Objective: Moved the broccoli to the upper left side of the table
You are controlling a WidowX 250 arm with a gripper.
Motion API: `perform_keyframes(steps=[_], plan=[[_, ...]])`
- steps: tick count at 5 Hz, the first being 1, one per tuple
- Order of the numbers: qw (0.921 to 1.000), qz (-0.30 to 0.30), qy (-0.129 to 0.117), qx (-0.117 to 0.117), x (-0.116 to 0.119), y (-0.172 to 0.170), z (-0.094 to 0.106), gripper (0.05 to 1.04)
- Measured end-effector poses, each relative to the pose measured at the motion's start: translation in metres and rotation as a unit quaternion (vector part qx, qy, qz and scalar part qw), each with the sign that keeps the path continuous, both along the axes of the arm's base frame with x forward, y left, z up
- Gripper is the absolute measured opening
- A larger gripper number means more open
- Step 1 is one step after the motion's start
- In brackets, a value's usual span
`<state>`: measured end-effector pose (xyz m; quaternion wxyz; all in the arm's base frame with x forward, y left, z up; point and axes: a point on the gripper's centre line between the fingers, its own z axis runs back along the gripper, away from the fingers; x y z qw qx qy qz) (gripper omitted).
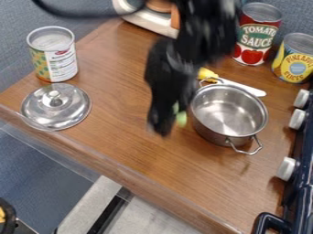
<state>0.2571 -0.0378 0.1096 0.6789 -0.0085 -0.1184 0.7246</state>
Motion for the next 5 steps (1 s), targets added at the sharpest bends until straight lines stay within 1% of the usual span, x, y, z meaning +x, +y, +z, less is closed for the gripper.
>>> perform_keyframes(steps=[1, 2, 3, 4, 5], plan=[[0.9981, 0.052, -0.028, -0.015, 0.023, 0.039, 0.029, 0.666], [0.9959, 0.079, -0.038, -0.024, 0.061, 0.064, 0.029, 0.666], [0.9915, 0.12, -0.044, -0.024, 0.09, 0.097, 0.023, 0.666], [0.9864, 0.159, -0.039, -0.013, 0.108, 0.125, 0.009, 0.666], [0.9807, 0.192, -0.036, 0.0, 0.113, 0.153, -0.011, 0.666]])
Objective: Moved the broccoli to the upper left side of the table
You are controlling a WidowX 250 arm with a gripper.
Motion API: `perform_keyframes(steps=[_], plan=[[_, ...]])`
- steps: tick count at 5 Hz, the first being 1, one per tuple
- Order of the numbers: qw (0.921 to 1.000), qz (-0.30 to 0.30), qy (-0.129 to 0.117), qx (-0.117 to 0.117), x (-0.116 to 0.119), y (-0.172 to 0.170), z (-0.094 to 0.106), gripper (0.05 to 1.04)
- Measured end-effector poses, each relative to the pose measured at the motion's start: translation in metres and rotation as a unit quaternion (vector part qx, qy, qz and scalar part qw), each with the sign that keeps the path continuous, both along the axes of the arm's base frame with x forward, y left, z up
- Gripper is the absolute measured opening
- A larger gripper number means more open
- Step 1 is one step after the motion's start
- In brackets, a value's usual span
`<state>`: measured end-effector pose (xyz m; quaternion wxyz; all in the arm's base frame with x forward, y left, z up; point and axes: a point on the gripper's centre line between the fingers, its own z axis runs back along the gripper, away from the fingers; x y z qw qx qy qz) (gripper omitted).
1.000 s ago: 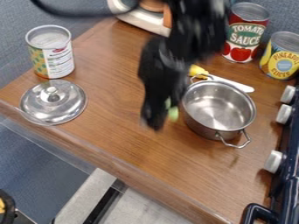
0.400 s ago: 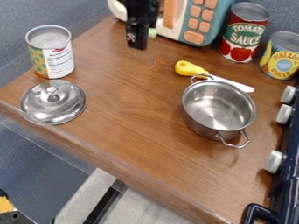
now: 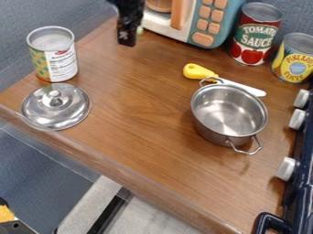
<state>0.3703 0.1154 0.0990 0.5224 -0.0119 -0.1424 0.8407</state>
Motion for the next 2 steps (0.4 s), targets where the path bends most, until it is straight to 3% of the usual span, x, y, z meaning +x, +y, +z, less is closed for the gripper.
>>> perform_keyframes(steps=[2], plan=[[0.9992, 0.024, 0.03, -0.007, 0.014, 0.044, -0.032, 0.666]])
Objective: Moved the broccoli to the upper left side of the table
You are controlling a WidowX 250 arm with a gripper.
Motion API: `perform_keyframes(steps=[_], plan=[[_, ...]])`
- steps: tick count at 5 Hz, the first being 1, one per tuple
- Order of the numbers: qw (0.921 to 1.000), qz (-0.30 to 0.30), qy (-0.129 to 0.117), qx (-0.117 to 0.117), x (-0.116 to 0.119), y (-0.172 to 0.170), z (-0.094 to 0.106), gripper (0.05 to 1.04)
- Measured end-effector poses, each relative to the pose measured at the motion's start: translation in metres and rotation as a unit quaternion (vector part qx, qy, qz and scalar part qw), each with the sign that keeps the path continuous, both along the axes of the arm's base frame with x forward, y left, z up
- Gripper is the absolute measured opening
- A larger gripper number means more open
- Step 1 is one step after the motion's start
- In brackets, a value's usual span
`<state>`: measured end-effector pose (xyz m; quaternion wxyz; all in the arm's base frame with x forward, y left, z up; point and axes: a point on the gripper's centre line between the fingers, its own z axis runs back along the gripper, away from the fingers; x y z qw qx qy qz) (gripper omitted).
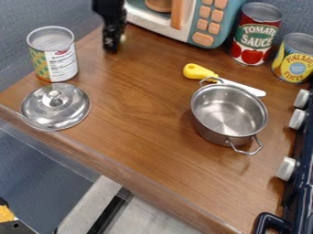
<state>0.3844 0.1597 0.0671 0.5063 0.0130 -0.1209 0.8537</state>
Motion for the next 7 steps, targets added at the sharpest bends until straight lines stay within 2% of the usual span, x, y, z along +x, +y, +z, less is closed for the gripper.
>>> perform_keyframes(steps=[1, 2, 4, 5, 6, 7], plan=[[1.0, 0.002, 0.005, -0.006, -0.001, 0.013, -0.001, 0.717], [0.9999, 0.001, 0.006, -0.016, -0.004, 0.02, -0.001, 0.972], [0.9995, -0.007, 0.002, -0.032, -0.001, 0.022, 0.013, 1.0], [0.9994, -0.011, -0.008, -0.031, 0.002, 0.022, 0.031, 1.0], [0.9997, -0.013, -0.009, -0.02, -0.001, 0.023, 0.043, 1.0], [0.9997, -0.012, -0.008, -0.02, -0.002, 0.024, 0.043, 1.0]])
